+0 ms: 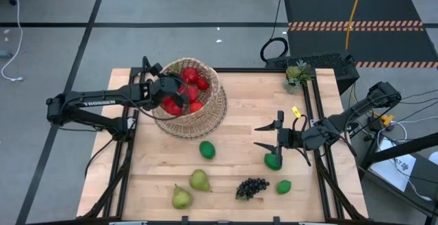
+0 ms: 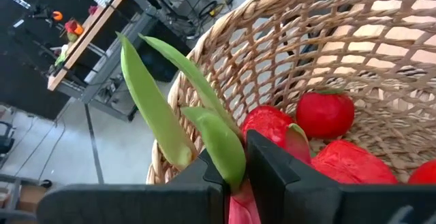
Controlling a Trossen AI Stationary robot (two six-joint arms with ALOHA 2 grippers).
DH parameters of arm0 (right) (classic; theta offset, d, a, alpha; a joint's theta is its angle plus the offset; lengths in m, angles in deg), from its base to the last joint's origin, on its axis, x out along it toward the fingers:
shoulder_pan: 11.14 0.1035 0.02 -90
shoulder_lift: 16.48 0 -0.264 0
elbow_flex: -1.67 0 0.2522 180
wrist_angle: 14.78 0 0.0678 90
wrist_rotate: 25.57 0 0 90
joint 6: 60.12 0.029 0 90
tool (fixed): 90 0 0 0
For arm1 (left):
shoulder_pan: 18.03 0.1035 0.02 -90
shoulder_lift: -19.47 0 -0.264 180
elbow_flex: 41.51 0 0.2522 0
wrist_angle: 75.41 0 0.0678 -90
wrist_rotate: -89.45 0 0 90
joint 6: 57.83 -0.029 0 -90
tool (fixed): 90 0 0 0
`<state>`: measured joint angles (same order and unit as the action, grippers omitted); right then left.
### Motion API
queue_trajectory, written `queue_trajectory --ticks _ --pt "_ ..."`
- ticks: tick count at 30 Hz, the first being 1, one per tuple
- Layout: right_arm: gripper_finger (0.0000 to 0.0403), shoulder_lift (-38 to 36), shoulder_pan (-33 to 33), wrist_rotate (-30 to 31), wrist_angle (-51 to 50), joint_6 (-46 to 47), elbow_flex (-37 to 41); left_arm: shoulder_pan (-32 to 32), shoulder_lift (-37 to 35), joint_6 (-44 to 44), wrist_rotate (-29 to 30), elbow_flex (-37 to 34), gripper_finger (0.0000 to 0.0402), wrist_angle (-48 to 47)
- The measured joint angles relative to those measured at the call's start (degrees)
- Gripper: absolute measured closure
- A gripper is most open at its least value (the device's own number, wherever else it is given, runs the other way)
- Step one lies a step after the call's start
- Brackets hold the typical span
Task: Build produce basket
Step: Put the dragon fruit into the basket, then put the top pear into the basket
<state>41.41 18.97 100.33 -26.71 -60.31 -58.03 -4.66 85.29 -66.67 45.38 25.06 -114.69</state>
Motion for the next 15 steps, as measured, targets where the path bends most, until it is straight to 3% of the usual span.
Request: queue_trajectory --ticks 5,15 --pt "0.0193 0.0 0.0 -0.1 0.0 0.4 0.0 0.1 0.0 0.3 -1.4 0.0 0.0351 0.0" --pt "0.0193 0.0 0.0 -0.1 0.0 1.3 0.0 0.1 0.0 1.4 -0.9 0.0 0.0271 0.1"
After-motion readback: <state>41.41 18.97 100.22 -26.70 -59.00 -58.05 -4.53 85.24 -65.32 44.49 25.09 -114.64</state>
